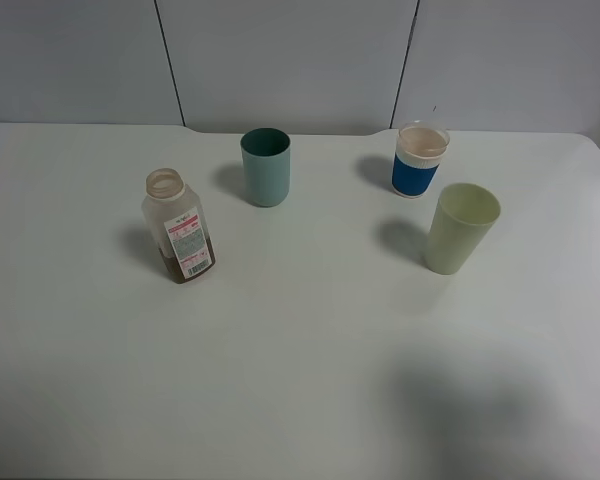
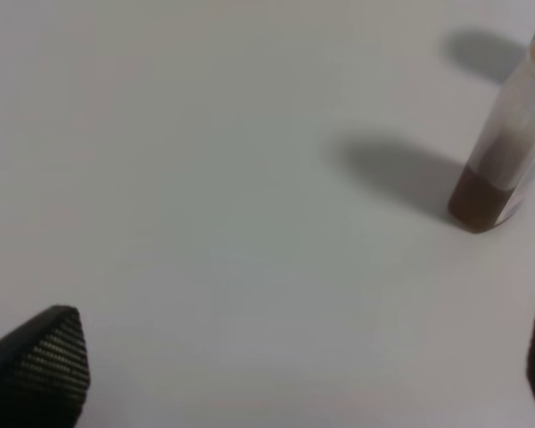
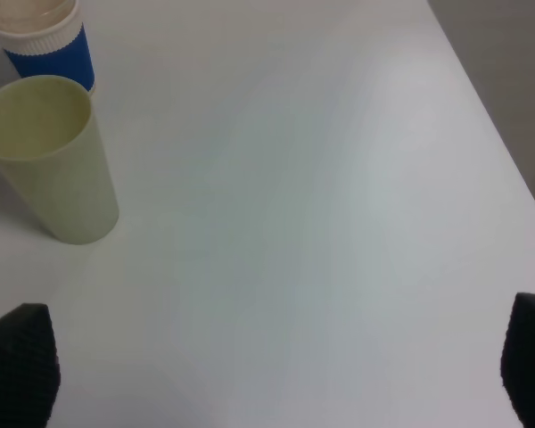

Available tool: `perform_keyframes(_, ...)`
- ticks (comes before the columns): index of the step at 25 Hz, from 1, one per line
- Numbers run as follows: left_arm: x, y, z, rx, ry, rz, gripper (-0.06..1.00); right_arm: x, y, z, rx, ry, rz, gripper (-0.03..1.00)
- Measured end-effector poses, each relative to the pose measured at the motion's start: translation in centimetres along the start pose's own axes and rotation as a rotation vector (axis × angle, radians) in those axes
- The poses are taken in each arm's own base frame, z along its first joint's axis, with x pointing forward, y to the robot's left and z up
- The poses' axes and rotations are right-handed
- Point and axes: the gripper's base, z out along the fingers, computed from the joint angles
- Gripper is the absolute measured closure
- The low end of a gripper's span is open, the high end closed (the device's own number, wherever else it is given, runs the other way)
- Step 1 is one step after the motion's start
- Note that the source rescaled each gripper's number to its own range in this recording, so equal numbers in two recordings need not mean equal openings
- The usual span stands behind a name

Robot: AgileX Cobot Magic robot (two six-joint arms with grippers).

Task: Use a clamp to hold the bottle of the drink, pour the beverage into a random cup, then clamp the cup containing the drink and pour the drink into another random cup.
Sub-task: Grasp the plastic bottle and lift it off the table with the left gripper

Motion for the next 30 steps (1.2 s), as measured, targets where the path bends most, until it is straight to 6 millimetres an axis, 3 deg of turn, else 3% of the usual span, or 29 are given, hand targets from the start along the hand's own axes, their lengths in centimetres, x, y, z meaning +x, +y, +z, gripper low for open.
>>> perform_keyframes(27,0.00,0.02,0.00,-0.002,0.000,0.001,-0.06,0.00,0.00,0.00,0.000,0.000,0.000,-0.02)
perform_keyframes(30,-0.35,0.00,0.68,0.005,0.049,0.000,-0.06,0.00,0.00,0.00,0.000,0.000,0.000,-0.02)
